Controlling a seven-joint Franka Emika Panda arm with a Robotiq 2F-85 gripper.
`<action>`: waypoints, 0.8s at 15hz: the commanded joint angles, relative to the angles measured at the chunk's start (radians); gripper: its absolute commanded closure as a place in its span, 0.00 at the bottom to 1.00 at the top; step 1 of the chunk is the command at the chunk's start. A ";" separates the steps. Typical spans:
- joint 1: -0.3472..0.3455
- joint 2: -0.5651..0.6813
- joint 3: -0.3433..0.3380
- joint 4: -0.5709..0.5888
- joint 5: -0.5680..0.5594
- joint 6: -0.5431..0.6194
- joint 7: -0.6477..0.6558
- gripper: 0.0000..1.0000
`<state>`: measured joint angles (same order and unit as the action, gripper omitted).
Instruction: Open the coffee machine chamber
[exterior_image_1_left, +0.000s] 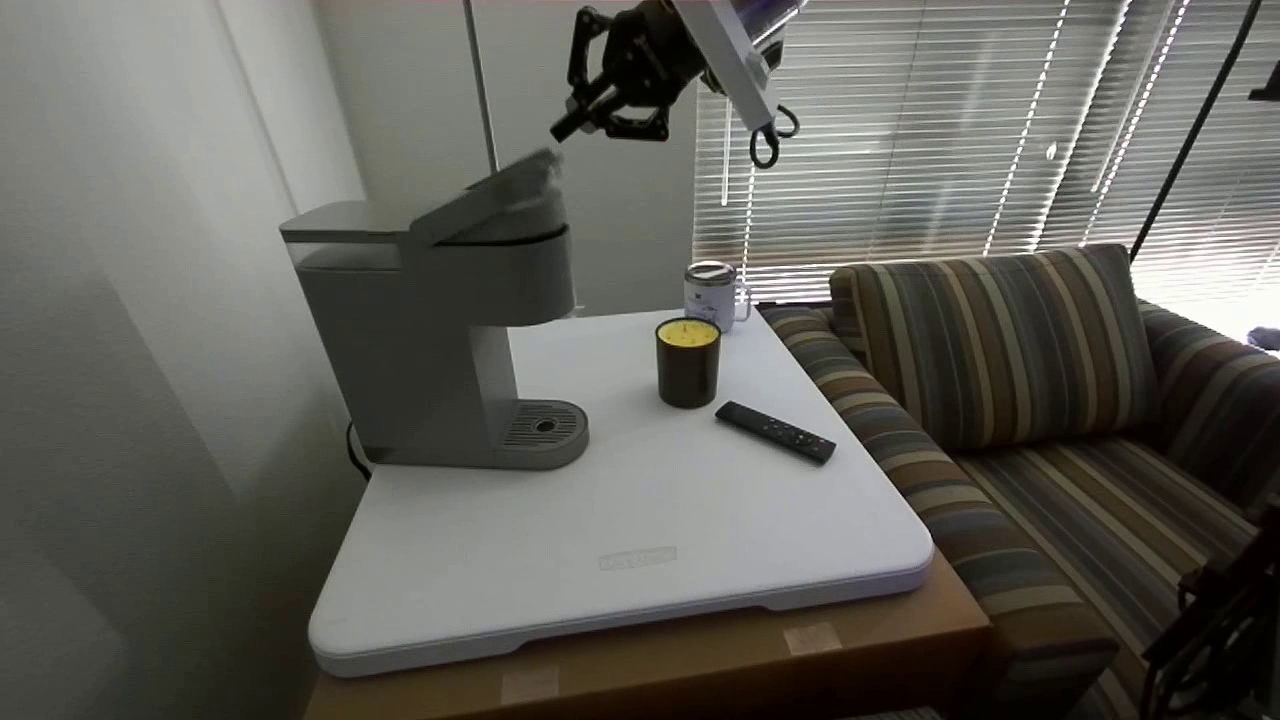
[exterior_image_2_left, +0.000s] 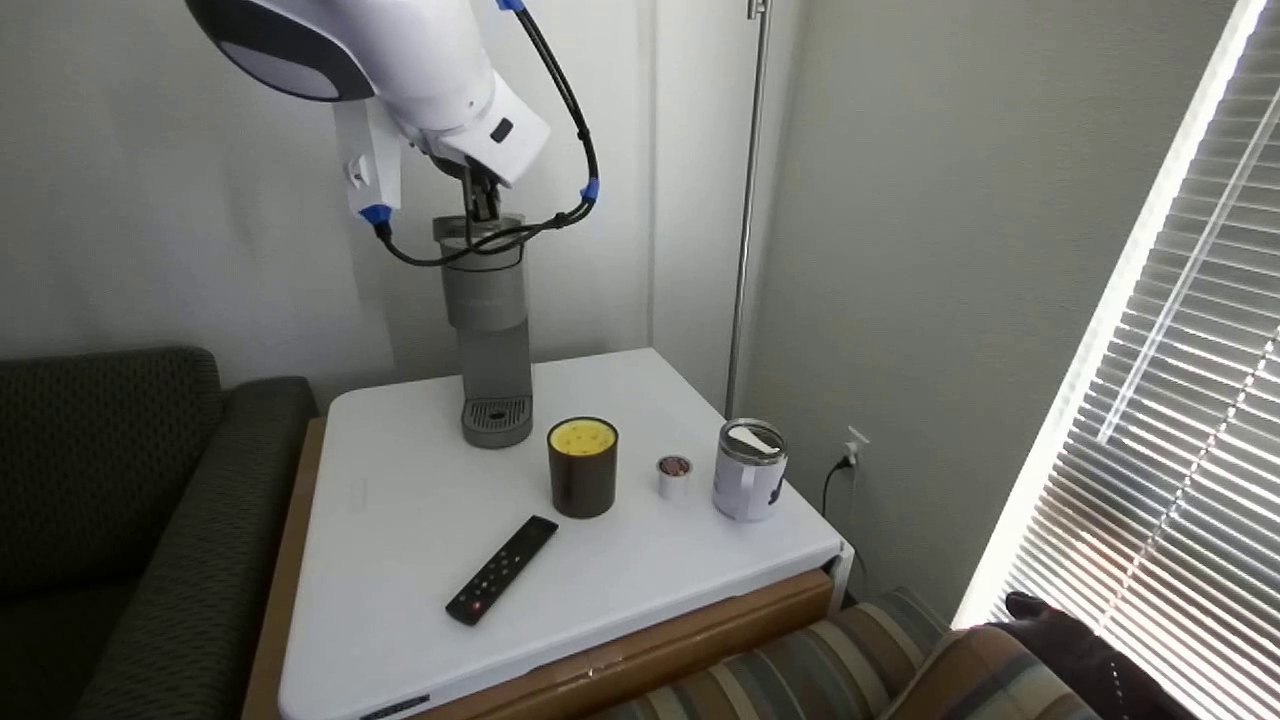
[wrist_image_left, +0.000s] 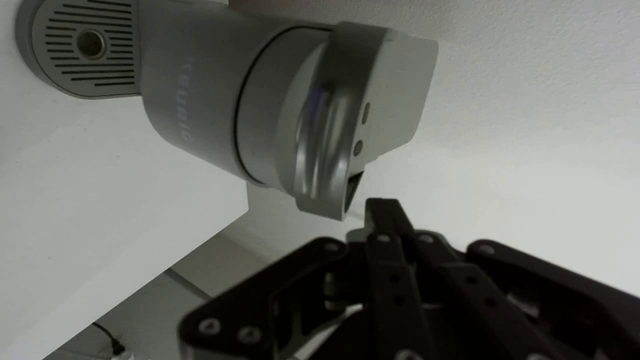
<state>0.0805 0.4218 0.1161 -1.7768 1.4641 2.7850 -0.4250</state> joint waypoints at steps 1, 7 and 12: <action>-0.015 -0.026 0.013 0.008 0.051 -0.017 -0.049 1.00; 0.014 -0.045 -0.014 -0.025 -0.026 0.057 0.041 1.00; 0.040 -0.056 -0.037 -0.104 -0.147 0.140 0.197 1.00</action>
<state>0.1002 0.3964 0.0977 -1.8145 1.3620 2.8953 -0.2977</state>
